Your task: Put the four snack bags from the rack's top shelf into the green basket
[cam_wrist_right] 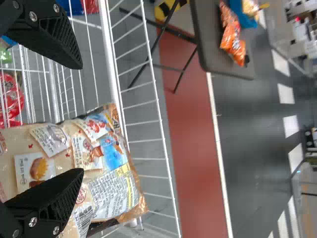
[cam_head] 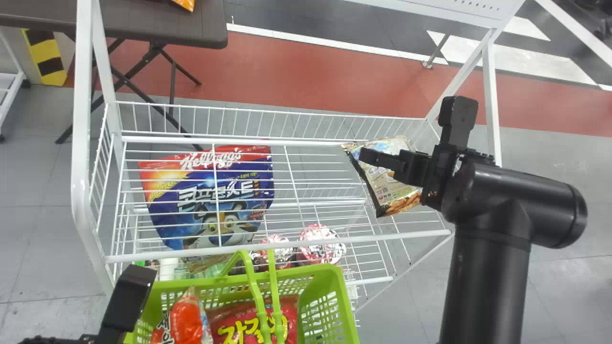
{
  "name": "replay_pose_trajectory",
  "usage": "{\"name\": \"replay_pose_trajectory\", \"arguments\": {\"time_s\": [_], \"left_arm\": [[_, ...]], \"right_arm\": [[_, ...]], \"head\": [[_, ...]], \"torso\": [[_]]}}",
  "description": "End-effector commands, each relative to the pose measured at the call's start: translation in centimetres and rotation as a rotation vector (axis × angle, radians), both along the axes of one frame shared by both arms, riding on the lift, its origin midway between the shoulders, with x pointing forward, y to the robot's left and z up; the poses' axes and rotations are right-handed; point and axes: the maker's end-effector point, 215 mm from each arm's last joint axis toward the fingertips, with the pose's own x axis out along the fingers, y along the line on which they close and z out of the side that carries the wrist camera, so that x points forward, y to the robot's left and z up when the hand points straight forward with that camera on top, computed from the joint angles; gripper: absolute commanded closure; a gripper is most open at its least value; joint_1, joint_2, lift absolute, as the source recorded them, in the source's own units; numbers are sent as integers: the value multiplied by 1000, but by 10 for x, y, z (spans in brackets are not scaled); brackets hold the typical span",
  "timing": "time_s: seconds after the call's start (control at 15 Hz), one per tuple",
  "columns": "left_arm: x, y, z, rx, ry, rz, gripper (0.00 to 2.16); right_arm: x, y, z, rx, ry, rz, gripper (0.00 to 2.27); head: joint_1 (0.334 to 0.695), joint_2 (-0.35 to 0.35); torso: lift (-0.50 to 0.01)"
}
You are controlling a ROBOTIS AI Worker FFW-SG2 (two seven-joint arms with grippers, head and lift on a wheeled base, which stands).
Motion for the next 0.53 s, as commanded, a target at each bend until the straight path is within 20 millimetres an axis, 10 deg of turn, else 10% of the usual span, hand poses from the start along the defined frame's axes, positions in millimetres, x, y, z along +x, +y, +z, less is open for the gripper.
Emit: {"name": "replay_pose_trajectory", "arguments": {"time_s": [0.0, 0.27, 0.4, 0.47], "left_arm": [[2, 1, 0, 1, -1, 0, 1666], [1, -3, -1, -2, 2, -9, 1666], [1, -4, -2, 1, 3, -8, 1666], [1, -4, -1, 1, 2, -8, 1666]], "right_arm": [[-3, -22, -17, -38, 50, -35, 80], [-9, -58, -33, -87, 104, -68, 373], [-17, -55, -42, -68, 127, -64, 2101], [-22, -52, -47, -57, 128, -51, 2213]], "head": [[695, -350], [695, -350], [695, -350], [695, -350]], "torso": [[0], [0], [0], [0]]}}
